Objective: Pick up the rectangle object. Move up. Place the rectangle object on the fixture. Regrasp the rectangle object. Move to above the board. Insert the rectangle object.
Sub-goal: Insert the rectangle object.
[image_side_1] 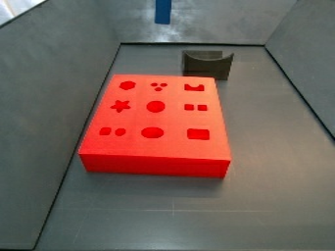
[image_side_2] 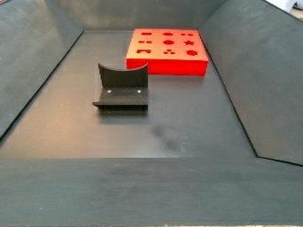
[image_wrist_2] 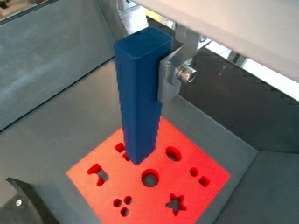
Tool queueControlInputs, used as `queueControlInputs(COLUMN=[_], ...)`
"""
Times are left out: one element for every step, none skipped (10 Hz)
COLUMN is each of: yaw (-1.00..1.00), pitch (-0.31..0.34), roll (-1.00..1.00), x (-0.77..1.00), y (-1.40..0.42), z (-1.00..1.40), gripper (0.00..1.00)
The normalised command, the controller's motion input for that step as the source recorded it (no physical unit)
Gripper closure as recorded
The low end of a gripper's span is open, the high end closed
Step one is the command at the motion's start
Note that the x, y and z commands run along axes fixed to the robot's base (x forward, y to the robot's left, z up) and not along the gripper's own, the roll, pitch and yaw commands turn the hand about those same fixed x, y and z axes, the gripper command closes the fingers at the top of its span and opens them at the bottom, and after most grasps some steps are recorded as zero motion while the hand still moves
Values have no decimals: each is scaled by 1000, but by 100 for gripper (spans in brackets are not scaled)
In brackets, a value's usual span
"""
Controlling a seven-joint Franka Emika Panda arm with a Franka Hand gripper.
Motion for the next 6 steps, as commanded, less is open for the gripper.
queueControlInputs(yaw=[0,-46,-671,-957,-1000,-1000], pitch=[-7,0,9,0,0,0], roll=[-3,0,41,29,0,0], x=[0,0,80,0,0,0], y=[17,0,-211,-157,-60,-34], z=[0,-14,-200,-234,-337,-371], gripper=[100,100,100,100,100,100])
